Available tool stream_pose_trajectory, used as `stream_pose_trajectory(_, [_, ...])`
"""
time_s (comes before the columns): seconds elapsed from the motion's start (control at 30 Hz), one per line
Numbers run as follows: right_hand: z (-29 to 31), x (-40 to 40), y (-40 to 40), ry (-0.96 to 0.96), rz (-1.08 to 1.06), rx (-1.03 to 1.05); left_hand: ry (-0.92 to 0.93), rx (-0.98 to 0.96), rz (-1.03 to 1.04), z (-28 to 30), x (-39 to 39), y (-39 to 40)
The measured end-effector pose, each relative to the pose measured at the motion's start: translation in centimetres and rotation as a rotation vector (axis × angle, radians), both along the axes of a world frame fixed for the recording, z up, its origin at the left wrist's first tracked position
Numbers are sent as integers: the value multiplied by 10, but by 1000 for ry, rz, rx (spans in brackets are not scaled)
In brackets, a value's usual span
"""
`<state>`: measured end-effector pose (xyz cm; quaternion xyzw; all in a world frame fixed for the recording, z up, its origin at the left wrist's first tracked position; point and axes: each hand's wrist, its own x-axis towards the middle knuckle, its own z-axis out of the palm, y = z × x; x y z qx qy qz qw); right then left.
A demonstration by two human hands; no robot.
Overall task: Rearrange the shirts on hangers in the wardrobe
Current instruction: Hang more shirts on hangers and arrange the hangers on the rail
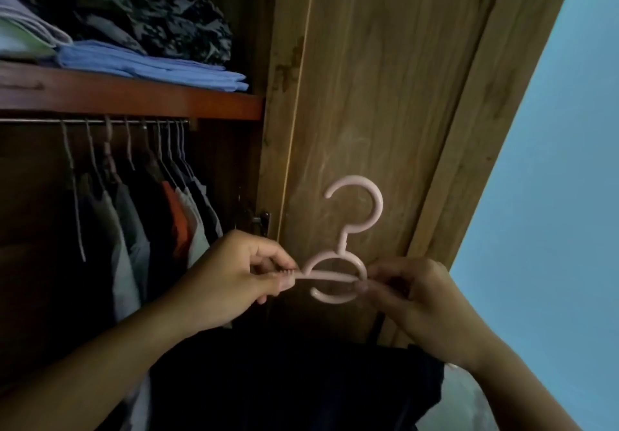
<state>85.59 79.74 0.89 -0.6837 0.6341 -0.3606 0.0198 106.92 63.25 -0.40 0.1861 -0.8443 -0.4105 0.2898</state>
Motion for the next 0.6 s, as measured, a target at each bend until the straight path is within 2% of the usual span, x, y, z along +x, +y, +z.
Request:
stream_pose_trajectory(0.3, [14, 47, -72, -217, 236, 28, 74, 82, 122, 31, 79, -31])
stream_pose_trajectory(0.43, [14, 74, -99, -255, 306, 24, 120, 90, 232, 35, 109, -37])
stream_pose_trajectory(0.6, [8, 106, -129, -260, 407, 53, 82, 73, 335, 32, 145, -50])
